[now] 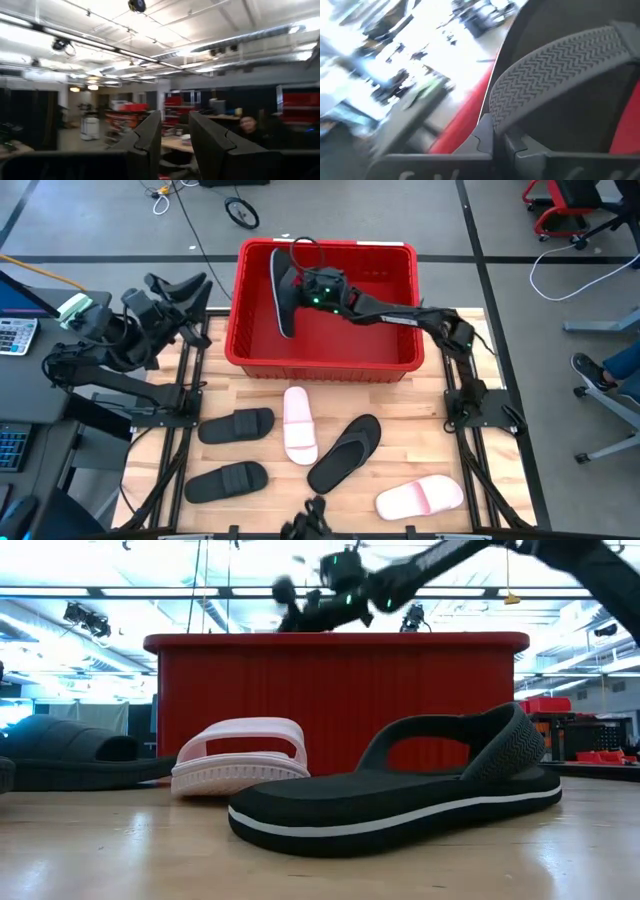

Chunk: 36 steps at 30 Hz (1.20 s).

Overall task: Pick and place slides into bin
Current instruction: Put the right black slipper into the red bin

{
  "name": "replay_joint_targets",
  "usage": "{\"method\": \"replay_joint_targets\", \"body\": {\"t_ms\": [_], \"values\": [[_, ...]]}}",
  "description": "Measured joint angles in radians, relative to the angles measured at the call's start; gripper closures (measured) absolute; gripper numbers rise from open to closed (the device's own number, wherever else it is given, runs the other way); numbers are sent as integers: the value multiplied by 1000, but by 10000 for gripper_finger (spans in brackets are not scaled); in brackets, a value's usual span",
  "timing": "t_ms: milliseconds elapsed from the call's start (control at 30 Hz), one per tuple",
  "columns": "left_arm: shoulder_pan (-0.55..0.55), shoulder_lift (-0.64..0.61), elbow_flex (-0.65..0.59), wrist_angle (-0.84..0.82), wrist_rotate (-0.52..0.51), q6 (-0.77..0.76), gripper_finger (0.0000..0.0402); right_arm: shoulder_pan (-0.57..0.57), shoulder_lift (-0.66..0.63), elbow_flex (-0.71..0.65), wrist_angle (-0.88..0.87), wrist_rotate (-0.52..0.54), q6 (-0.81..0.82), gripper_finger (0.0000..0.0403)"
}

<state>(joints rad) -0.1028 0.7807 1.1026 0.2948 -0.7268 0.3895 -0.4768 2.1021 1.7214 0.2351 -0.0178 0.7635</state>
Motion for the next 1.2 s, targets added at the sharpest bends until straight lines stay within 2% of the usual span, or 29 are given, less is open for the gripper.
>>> {"method": "replay_joint_targets", "body": {"t_ms": [200, 367, 467, 767, 900, 1200], "values": [[0, 4, 0, -16, -94, 48, 297, -34, 87, -1, -82, 78, 25, 398], [0, 5, 0, -77, -100, 9, 297, -36, 115, 0, -216, 128, 28, 398], [0, 5, 0, -111, -101, -39, 297, -36, 119, -3, -265, 125, 35, 398], [0, 5, 0, -183, -100, -99, 303, -13, 123, -3, -245, 99, 75, 394], [0, 5, 0, -209, -100, -142, 302, -23, 138, -2, -248, 51, 48, 370], [0, 5, 0, -242, -100, -144, 315, -27, 137, -2, -243, 31, 22, 284]]}}
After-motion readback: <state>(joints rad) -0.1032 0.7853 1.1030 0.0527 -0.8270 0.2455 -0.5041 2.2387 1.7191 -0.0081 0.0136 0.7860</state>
